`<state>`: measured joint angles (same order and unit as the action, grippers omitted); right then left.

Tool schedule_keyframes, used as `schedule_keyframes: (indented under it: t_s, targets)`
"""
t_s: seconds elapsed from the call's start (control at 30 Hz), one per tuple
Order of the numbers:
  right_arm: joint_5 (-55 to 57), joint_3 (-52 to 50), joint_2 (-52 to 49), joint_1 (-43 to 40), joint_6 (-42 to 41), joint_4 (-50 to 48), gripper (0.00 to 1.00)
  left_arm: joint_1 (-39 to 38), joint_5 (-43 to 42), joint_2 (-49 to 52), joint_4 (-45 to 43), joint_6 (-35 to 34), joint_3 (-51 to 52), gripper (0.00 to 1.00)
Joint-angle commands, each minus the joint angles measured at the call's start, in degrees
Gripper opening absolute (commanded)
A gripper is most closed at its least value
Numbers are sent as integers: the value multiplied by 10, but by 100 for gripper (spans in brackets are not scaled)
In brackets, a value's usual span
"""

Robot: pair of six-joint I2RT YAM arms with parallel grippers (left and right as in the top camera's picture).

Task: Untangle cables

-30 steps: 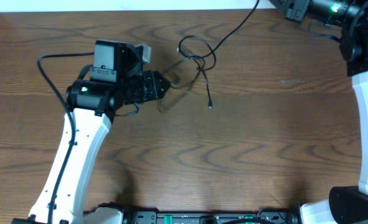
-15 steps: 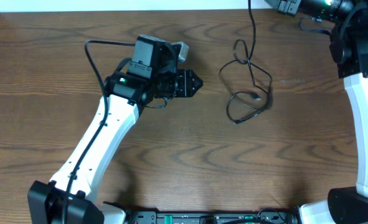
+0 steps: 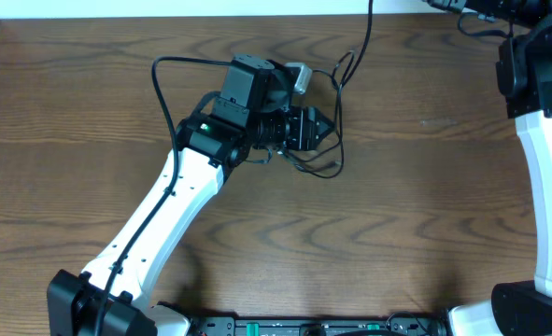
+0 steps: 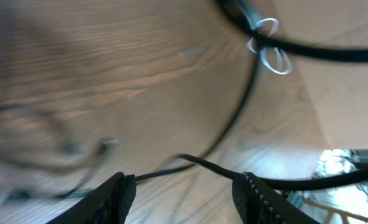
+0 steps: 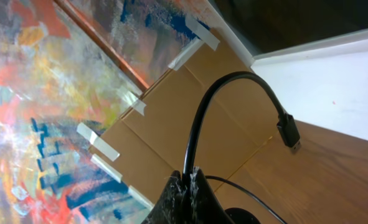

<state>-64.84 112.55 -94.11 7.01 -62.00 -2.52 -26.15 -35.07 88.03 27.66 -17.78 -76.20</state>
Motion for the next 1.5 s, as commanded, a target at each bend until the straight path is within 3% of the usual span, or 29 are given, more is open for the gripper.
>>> schedule_keyframes:
  t_s: [0.0,0.17,0.4,0.73,0.8,0.9,1.13,1.47]
  targets:
    - [-2,11,12,3,-23,-2,1,-5,-79,0,-20,8,-5,56]
    - [-6,11,12,3,-23,-2,1,-5,-161,0,-71,7,-5,55]
    - [-17,11,12,10,-23,-3,1,-5,-163,0,-104,5,-5,55]
    - [-27,11,12,14,-49,-14,1,-4,-12,0,-104,4,-5,55]
    - [-29,11,12,14,-61,-26,1,-4,21,0,-104,-26,-5,56]
    - [-28,11,12,13,-81,-62,1,-4,58,0,-105,-147,-5,56]
    - [-30,11,12,14,-140,-125,1,-3,62,0,-155,-367,-5,57]
    - [-39,11,12,14,-173,-153,1,-2,62,0,-243,-485,-5,62]
